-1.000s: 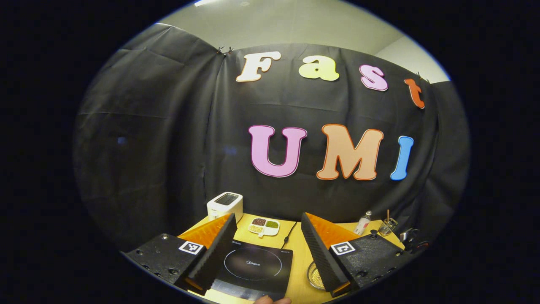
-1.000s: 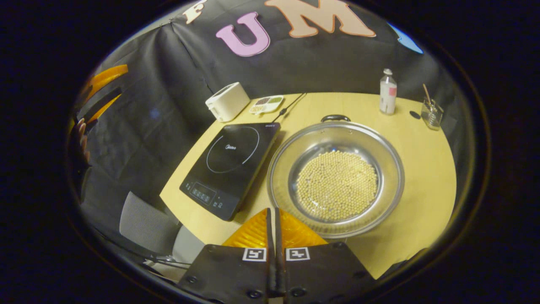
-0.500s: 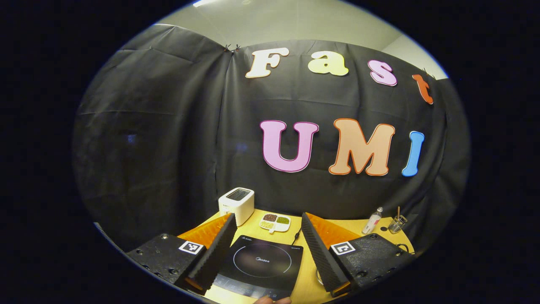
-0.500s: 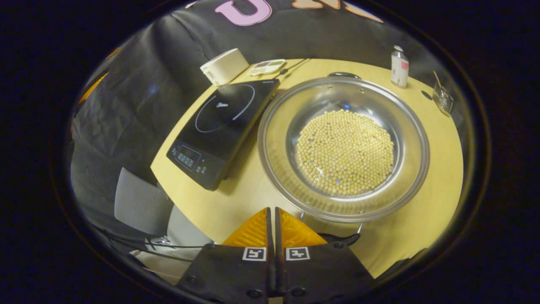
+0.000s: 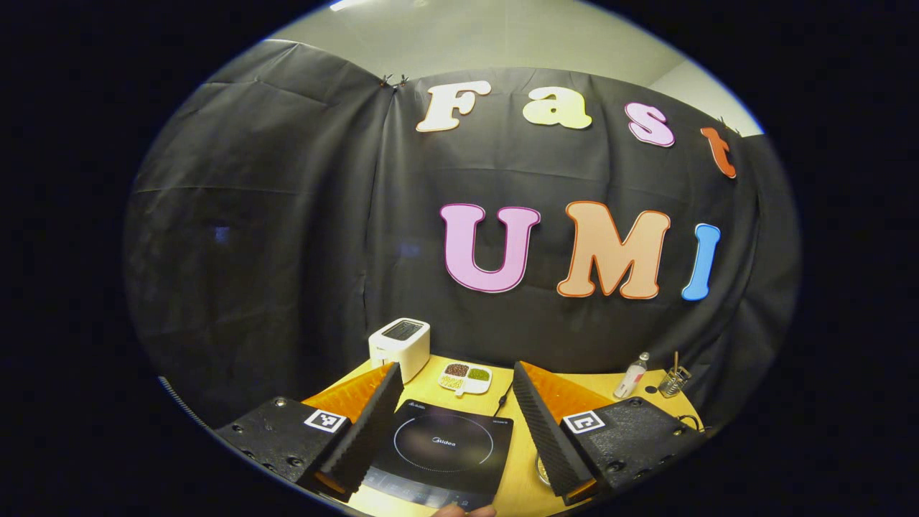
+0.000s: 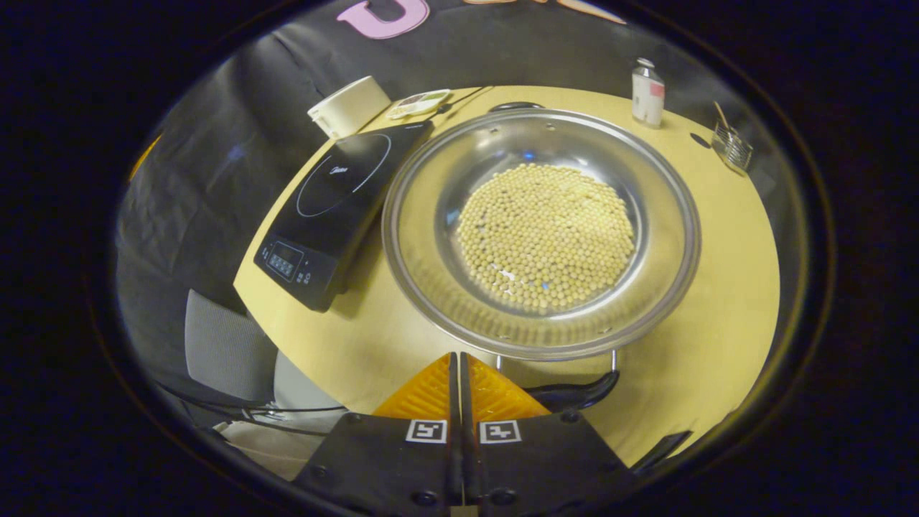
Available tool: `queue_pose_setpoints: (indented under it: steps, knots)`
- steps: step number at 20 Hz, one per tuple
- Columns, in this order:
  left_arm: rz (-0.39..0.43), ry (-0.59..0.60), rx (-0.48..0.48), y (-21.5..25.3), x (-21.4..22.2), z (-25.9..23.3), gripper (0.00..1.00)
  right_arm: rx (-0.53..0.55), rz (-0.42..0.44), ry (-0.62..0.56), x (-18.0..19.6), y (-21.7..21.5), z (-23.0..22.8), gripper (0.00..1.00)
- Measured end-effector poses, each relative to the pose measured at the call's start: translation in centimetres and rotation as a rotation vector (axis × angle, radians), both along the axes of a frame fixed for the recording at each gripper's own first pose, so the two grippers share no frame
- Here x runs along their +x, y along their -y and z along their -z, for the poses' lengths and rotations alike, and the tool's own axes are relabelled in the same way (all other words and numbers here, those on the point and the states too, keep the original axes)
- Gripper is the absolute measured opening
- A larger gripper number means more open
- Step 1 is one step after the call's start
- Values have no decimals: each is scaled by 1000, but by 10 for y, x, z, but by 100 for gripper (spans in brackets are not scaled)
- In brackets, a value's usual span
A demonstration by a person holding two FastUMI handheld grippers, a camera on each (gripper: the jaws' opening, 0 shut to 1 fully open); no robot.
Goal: First push the handle of the pot to place it horizontally, then grasp the pot with both hands and set it on the induction cooktop.
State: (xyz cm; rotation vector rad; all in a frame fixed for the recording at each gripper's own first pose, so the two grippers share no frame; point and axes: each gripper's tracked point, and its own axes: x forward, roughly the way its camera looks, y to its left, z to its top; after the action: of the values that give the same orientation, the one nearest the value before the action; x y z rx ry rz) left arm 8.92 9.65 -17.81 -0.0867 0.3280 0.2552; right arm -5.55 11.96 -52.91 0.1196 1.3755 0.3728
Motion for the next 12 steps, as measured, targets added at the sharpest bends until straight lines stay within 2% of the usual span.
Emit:
queue_pose_setpoints:
  steps: [2,3,5,12]
  knots:
    - [8,0,-1,4,1,0,89,-15,23,4,3,10,2,3]
    - [10,2,-2,4,3,0,89,-23,30,2,4,15,3,0]
    - [15,1,-2,7,2,1,89,-37,47,2,7,26,6,3]
    - [15,-4,15,9,2,-1,89,-74,104,-5,16,61,14,3]
